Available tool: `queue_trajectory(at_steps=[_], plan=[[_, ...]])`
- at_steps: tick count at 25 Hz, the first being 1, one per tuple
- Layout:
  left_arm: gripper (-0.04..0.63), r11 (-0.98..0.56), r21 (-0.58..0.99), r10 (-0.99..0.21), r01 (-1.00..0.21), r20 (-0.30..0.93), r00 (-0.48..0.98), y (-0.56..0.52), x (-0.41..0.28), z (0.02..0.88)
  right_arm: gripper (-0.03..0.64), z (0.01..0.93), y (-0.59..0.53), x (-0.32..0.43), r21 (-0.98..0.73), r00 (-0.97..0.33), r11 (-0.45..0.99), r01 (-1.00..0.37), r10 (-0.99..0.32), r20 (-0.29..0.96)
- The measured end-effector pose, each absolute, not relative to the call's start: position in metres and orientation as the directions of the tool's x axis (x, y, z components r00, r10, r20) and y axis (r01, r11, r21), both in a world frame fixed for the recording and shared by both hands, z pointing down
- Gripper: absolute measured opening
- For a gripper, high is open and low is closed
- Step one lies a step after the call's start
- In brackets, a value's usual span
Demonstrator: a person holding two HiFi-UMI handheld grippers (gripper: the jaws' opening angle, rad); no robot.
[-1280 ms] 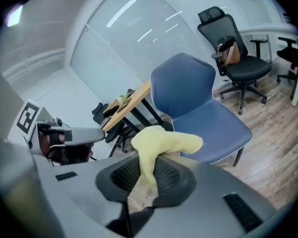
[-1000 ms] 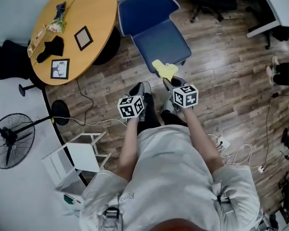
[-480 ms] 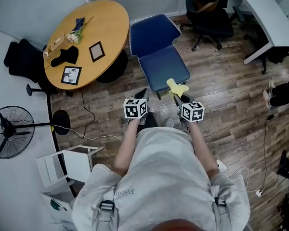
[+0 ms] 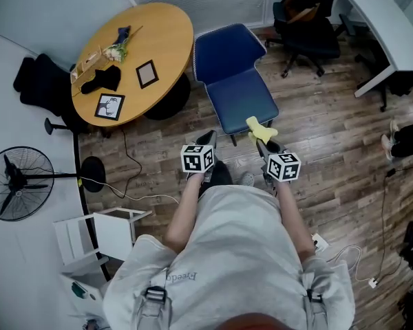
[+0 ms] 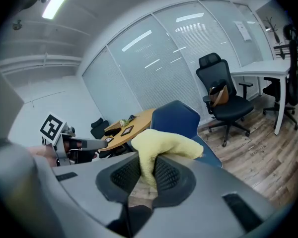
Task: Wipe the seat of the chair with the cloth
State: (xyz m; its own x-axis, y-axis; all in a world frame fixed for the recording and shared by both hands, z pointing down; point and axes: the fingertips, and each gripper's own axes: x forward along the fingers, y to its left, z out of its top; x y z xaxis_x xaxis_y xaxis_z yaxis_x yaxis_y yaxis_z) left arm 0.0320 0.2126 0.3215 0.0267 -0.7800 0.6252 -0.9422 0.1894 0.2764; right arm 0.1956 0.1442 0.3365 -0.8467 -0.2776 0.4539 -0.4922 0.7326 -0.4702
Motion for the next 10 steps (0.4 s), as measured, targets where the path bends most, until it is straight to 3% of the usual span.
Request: queue_trajectory(at_steps=[10], plan=[[0.028,0.163,0.282,-0.779,-0.945,0.625,0.053,0.214,0.050,0.321,0.072,0.337,0.147,0.205,-0.479,-0.842,0.718,-0.505,-0.287,0.457]])
